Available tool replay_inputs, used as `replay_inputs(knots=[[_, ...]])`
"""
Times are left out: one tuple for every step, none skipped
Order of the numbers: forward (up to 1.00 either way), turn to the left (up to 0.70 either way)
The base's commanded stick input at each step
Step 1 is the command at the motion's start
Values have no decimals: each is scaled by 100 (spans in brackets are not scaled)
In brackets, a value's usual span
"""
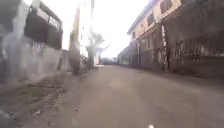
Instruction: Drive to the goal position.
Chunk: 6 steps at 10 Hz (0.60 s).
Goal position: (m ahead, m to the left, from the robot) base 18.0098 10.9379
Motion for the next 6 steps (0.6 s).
replay_inputs(knots=[[100, 0], [100, 0], [100, 0], [100, 0], [100, 0], [100, 0]])
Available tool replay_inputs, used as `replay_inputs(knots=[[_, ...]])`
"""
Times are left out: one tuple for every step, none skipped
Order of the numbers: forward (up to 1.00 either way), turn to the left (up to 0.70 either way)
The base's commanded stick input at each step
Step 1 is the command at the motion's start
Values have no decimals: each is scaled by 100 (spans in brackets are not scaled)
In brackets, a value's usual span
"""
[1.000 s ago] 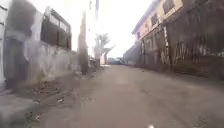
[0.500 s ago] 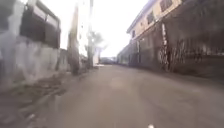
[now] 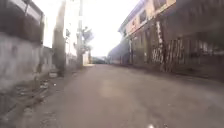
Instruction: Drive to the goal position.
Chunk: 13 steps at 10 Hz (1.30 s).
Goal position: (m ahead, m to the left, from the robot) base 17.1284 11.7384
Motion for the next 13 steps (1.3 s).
replay_inputs(knots=[[100, 0], [100, 0], [100, 0], [100, 0], [100, 15], [100, 24], [100, 7], [100, 0], [100, 0], [100, 0], [100, 0], [100, 0], [100, 0]])
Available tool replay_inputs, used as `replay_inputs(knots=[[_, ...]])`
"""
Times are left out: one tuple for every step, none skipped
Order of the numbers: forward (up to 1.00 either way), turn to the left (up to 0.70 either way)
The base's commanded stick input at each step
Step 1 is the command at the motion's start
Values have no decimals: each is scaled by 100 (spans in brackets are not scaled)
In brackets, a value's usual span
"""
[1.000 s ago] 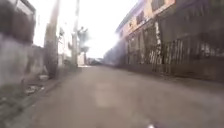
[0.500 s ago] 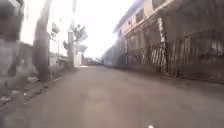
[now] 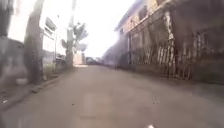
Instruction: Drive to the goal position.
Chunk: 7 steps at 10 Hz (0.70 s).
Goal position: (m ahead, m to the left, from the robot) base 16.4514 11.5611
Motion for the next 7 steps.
replay_inputs(knots=[[100, 0], [100, 0], [100, 0], [100, 0], [100, 0], [100, 0], [100, 0]])
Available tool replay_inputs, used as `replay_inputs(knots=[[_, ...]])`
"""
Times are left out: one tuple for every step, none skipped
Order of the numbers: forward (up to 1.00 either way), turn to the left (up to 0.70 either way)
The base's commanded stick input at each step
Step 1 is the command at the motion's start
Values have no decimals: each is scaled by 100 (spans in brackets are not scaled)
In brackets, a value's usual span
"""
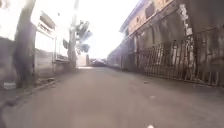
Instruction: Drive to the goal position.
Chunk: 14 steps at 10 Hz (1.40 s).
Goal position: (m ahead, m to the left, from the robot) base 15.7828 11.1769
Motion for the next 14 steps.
replay_inputs(knots=[[100, 0], [100, 0], [100, 0], [100, 0], [100, 0], [100, 0], [100, 0], [100, 0], [100, 0], [100, 0], [100, 4], [100, 22], [100, 27], [100, 0]])
